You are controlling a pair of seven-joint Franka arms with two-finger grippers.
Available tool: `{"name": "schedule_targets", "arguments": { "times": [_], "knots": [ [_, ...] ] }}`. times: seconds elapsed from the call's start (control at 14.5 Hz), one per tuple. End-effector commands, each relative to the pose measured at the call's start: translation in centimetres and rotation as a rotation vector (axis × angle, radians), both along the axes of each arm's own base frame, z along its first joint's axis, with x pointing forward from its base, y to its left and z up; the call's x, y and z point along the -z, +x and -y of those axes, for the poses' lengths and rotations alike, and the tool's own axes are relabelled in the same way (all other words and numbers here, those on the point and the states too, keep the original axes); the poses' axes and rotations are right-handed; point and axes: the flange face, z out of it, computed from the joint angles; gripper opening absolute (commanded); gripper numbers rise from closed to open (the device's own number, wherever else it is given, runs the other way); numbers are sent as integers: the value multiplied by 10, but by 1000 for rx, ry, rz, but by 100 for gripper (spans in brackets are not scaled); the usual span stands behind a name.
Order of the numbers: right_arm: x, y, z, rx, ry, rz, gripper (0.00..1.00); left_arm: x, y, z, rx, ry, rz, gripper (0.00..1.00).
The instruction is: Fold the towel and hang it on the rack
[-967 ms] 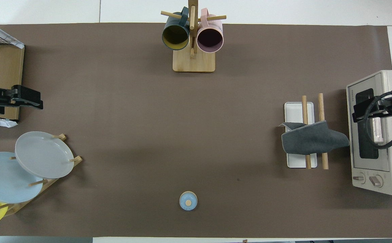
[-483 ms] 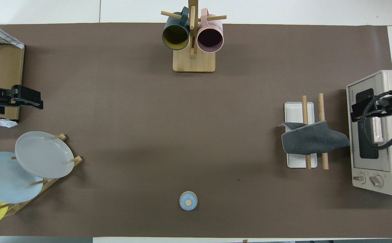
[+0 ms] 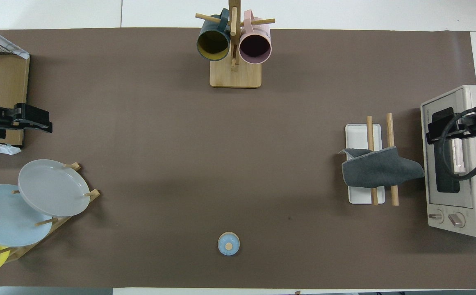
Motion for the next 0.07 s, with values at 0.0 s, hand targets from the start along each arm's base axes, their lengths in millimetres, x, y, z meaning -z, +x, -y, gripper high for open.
{"name": "schedule_targets", "arguments": {
  "times": [0.0],
  "knots": [
    [-4, 0, -3, 20, -4, 18, 100, -1, -9, -3, -13, 17, 2, 100]
  ]
}}
